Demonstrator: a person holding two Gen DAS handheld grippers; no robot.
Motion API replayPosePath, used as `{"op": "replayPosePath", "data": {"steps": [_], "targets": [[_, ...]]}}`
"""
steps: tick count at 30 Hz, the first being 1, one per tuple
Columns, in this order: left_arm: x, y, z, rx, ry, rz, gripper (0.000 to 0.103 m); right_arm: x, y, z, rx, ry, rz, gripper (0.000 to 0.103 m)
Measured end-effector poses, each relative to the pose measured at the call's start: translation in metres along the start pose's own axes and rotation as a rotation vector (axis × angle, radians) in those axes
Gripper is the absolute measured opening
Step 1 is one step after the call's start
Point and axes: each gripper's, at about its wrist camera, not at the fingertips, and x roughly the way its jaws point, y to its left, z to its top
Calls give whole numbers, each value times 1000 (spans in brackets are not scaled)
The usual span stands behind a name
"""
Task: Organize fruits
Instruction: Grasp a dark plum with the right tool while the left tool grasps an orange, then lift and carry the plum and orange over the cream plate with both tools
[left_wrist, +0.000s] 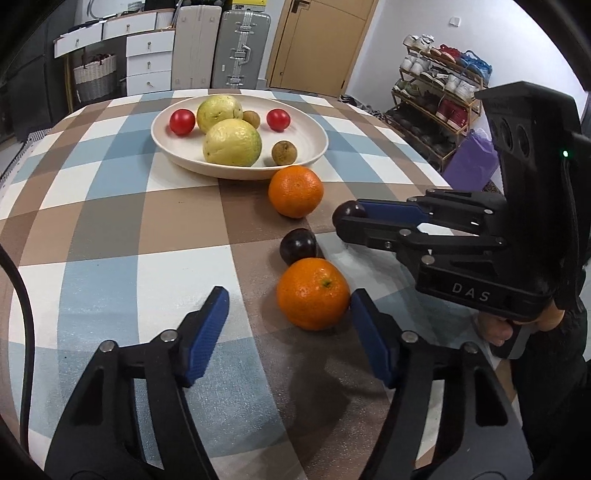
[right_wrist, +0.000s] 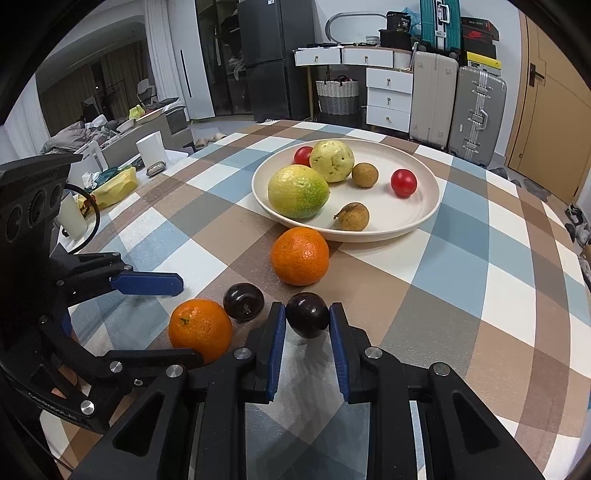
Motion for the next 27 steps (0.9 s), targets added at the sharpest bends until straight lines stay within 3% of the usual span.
{"op": "replayPosePath", "data": {"steps": [4, 14, 27], "targets": [[-1, -3, -1, 8, 0, -60, 38, 0, 0, -1, -1, 1, 2, 25], [-9, -5, -1, 15, -30, -70, 37, -2, 0, 1, 1, -20, 6, 25], [-27, 2, 3, -13, -105, -48, 37, -17, -6, 6, 41, -112, 6, 25]]}}
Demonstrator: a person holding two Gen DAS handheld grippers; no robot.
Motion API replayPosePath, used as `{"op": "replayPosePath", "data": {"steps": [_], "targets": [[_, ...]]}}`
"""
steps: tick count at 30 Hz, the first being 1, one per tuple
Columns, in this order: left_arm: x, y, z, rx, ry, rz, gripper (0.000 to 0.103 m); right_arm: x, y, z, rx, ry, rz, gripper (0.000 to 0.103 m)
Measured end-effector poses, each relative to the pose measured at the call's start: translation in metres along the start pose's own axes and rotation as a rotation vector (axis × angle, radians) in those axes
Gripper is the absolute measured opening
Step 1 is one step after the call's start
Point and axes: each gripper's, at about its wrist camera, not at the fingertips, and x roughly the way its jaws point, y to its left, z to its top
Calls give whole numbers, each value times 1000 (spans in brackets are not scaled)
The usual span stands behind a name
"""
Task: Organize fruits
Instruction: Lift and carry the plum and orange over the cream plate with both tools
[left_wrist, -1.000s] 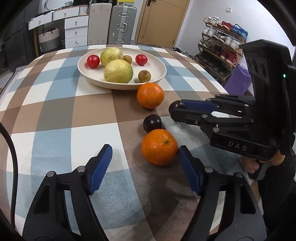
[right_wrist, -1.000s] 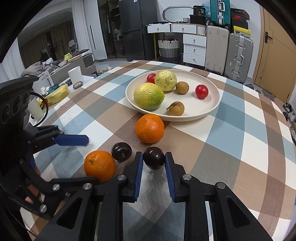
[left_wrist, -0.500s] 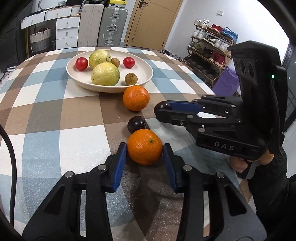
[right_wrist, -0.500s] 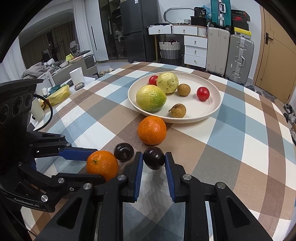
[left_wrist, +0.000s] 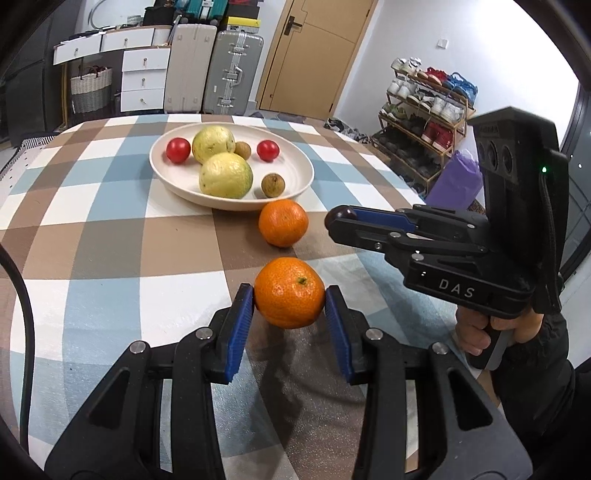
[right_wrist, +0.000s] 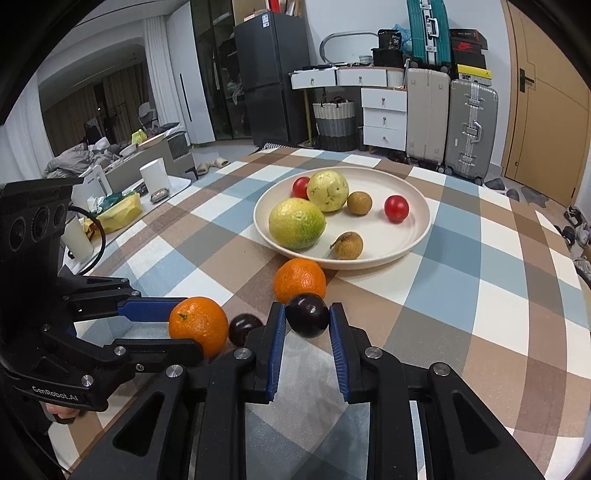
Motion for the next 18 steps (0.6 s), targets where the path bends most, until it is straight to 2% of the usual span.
{"op": "replayPosePath", "data": {"steps": [7, 18], "targets": [[-9, 7, 7, -18, -46, 45, 37, -7, -9, 4, 49, -50, -14, 25], [-6, 17, 21, -27, -74, 100, 37, -8, -29, 9, 138, -72, -29, 25]]}}
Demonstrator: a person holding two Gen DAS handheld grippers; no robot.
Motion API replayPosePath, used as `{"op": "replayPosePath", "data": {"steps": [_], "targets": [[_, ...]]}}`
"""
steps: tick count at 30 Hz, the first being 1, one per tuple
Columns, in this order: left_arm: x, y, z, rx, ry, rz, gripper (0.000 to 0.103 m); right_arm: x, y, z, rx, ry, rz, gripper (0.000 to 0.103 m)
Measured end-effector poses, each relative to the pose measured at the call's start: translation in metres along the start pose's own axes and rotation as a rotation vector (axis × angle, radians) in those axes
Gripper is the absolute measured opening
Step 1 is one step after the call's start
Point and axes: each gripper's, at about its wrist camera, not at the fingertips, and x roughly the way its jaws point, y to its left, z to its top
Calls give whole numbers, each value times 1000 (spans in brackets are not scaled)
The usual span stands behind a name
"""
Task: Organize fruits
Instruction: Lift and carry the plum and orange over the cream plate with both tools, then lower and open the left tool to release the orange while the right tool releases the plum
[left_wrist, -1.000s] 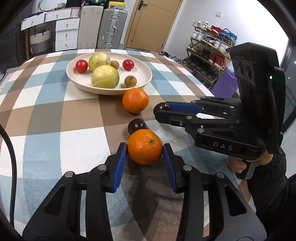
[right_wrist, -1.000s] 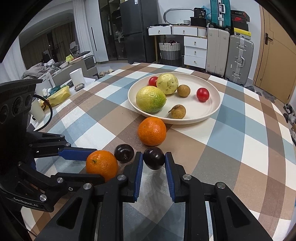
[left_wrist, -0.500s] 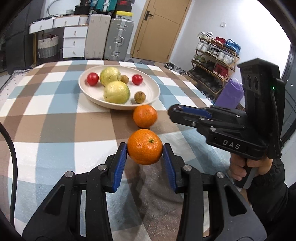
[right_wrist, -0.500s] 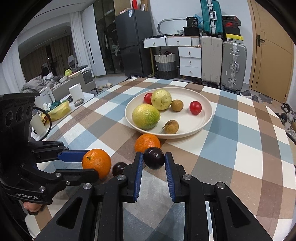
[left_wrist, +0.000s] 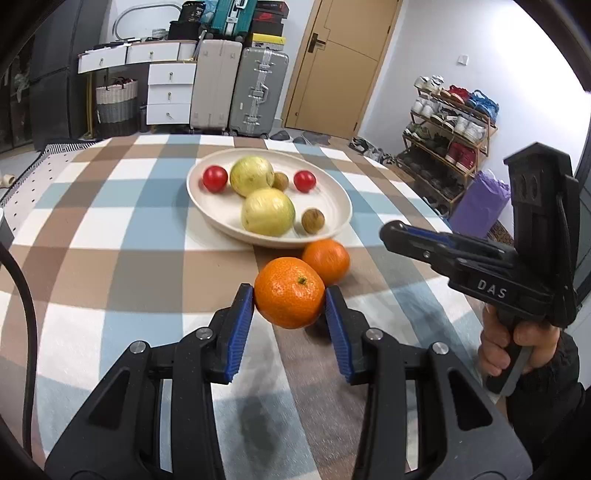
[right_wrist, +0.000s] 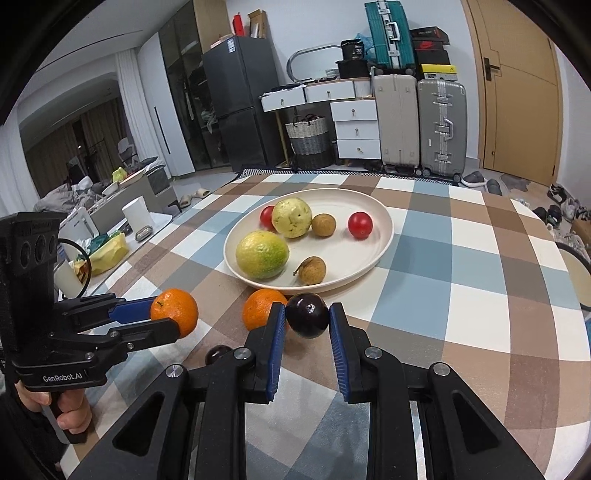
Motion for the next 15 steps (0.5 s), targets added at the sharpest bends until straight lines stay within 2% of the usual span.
{"op": "replayPosePath", "data": {"steps": [15], "targets": [[13, 15, 47, 18, -60, 40, 37, -1, -6, 22, 69, -68, -90, 25]]}}
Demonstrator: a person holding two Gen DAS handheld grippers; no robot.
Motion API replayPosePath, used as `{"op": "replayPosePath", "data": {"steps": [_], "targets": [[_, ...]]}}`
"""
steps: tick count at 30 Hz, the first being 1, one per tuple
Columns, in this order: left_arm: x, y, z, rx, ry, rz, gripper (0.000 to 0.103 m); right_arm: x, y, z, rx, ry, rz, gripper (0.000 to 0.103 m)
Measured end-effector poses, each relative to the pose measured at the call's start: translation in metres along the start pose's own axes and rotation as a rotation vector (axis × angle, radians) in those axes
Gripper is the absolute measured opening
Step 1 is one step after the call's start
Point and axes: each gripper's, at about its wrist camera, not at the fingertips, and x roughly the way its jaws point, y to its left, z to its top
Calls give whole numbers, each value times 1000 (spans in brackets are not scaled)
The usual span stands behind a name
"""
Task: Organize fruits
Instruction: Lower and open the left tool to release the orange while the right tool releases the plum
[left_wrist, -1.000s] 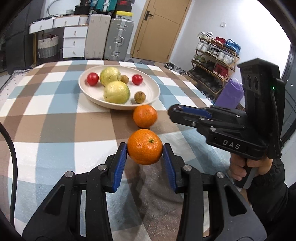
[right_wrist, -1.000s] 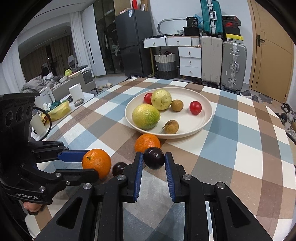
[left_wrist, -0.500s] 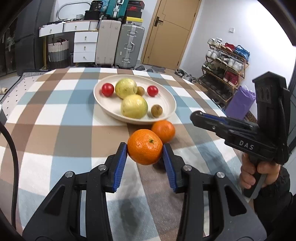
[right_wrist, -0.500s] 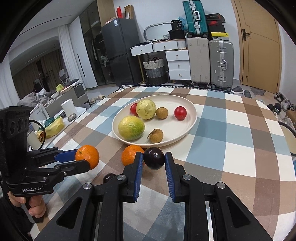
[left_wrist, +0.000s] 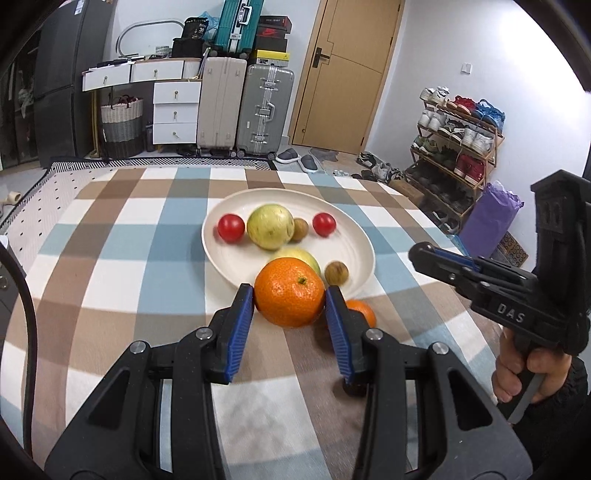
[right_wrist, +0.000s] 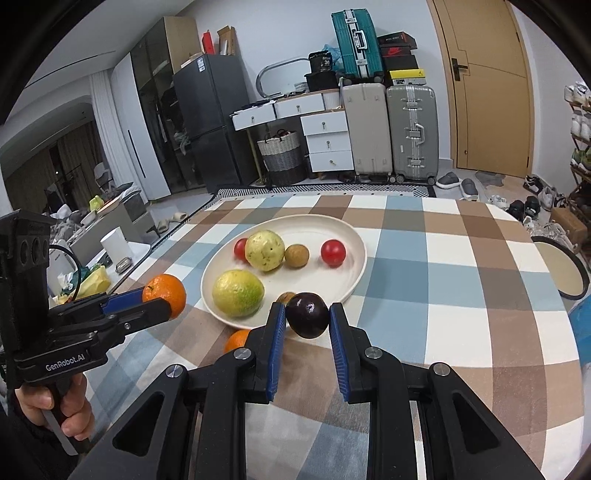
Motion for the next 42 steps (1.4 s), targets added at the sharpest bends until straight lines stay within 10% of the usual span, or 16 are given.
{"op": "replayPosePath", "data": {"steps": [42], "targets": [[85, 38, 35, -16, 6, 73, 37, 68, -19, 20, 91, 40, -44, 25]]}}
